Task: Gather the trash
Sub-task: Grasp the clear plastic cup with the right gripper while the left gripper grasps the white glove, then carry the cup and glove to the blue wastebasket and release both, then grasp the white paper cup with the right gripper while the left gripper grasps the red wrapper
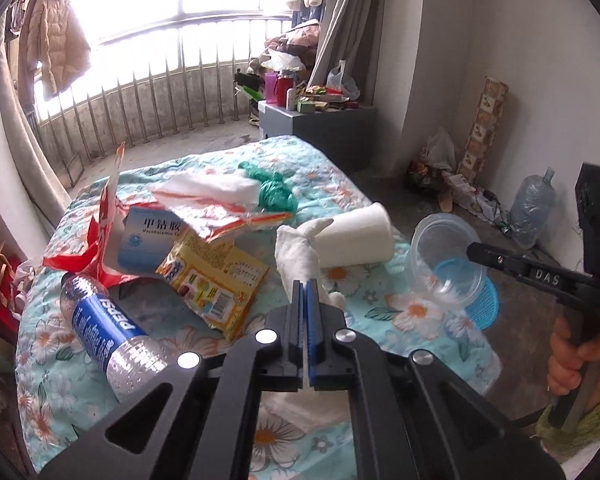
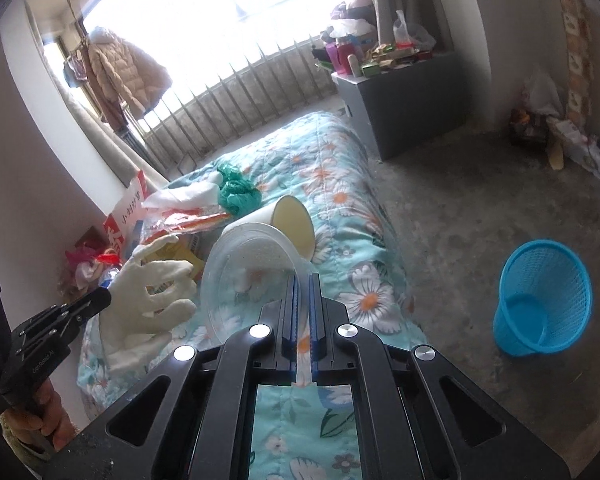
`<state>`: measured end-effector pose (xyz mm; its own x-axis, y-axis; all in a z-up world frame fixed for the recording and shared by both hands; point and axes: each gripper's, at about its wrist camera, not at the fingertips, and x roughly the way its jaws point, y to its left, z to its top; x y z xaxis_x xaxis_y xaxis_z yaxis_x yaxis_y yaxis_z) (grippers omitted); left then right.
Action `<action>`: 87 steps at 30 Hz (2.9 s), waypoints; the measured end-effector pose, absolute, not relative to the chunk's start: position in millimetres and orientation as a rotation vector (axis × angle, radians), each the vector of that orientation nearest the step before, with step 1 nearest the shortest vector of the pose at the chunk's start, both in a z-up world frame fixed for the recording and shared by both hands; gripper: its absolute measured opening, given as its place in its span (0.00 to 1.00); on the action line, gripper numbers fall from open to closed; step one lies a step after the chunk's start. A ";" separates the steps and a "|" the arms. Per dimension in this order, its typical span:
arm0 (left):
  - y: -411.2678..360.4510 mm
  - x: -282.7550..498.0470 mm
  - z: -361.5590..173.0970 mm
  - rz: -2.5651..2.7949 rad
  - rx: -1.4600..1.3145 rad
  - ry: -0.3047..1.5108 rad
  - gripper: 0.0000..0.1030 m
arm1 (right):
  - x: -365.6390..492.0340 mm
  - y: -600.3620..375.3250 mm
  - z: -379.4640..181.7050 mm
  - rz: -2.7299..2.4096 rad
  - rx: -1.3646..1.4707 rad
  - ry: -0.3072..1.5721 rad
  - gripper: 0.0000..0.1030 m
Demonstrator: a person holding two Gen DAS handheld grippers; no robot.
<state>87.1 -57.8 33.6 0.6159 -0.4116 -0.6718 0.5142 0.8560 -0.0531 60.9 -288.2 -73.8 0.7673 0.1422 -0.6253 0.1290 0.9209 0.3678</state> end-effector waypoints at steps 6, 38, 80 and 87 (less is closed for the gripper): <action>-115.6 97.8 76.7 -0.754 0.082 0.724 0.01 | 23.1 -347.0 -55.8 -0.132 0.487 0.586 0.03; -476.9 135.3 -45.4 -1.194 0.354 0.947 0.65 | -36.4 -578.8 -245.2 -0.808 1.030 0.696 0.64; 77.3 181.2 29.7 -0.255 0.036 0.568 0.64 | 161.4 -297.2 -95.6 0.142 0.619 0.791 0.62; 137.6 217.6 19.4 -0.117 -0.136 0.631 0.56 | 171.3 -293.0 -99.7 0.145 0.648 0.814 0.58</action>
